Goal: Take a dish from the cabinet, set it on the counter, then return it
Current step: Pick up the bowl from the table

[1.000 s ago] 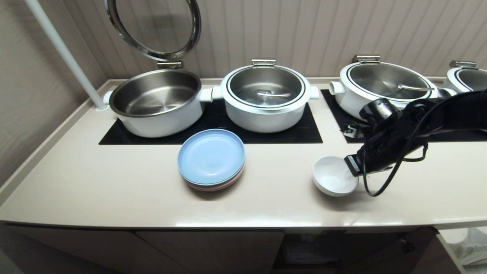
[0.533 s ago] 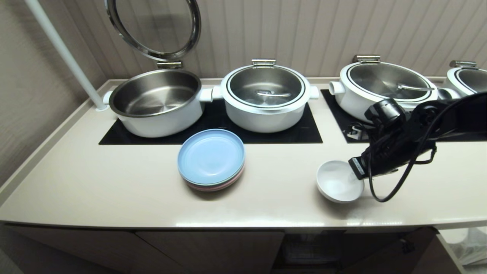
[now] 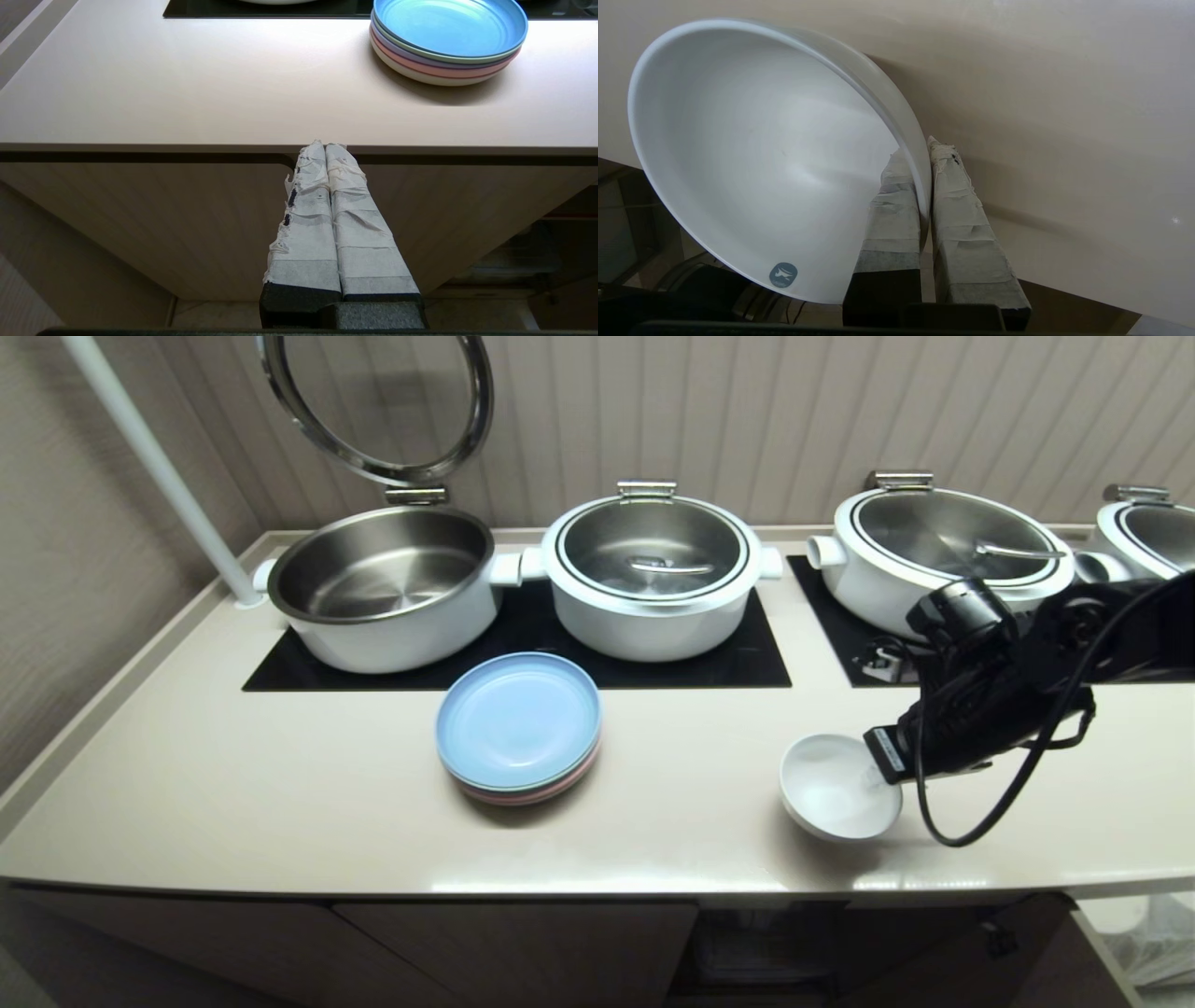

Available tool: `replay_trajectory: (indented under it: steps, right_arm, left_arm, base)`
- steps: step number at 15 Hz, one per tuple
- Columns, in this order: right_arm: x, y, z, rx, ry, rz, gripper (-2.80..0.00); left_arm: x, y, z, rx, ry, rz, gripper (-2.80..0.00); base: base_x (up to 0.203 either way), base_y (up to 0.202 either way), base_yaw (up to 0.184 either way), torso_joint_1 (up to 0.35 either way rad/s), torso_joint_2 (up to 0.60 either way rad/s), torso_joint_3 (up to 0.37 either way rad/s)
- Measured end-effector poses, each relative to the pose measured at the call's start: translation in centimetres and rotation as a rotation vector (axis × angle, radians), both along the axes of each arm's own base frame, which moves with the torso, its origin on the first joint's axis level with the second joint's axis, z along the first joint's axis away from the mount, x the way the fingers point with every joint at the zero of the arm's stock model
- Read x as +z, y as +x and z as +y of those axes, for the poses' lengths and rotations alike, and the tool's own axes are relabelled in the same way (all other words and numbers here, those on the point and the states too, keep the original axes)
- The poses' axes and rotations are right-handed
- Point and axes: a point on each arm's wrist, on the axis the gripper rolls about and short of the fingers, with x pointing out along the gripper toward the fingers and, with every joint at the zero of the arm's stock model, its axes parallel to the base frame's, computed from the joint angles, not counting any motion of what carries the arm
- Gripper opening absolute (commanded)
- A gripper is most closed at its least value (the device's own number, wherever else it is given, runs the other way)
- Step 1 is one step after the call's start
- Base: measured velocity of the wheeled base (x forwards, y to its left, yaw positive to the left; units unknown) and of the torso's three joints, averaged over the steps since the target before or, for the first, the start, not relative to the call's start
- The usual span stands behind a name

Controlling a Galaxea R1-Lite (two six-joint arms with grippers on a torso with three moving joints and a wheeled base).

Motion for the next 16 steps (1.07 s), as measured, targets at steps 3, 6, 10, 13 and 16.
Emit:
replay_trajectory:
  steps: [3, 6, 10, 13, 16]
  right_arm:
    - [0.2, -0.6, 0.0, -0.005, 0.005, 0.003, -2.80]
    - [0.3, -1.3, -0.1, -0.006, 0.005, 0.006, -2.80]
    - [0.8, -2.2, -0.3, -0.040, 0.028, 0.006, -2.80]
    - [0.9, -3.2, -0.3, -0.066, 0.044, 0.019, -2.80]
    - [0.9, -4.6, -0.6, -0.067, 0.043, 0.030, -2.80]
  left_arm:
    - [0.0, 0.0, 0.0, 0.000, 0.000, 0.000, -2.80]
    - [0.0, 0.0, 0.0, 0.000, 0.000, 0.000, -2.80]
    - [0.0, 0.0, 0.0, 0.000, 0.000, 0.000, -2.80]
    - [0.0, 0.0, 0.0, 0.000, 0.000, 0.000, -2.80]
    - [0.0, 0.0, 0.0, 0.000, 0.000, 0.000, -2.80]
  base:
    - [0.000, 0.000, 0.000, 0.000, 0.00, 0.000]
    - [0.000, 0.000, 0.000, 0.000, 0.00, 0.000]
    - [0.000, 0.000, 0.000, 0.000, 0.00, 0.000]
    - [0.000, 0.000, 0.000, 0.000, 0.00, 0.000]
    - [0.000, 0.000, 0.000, 0.000, 0.00, 0.000]
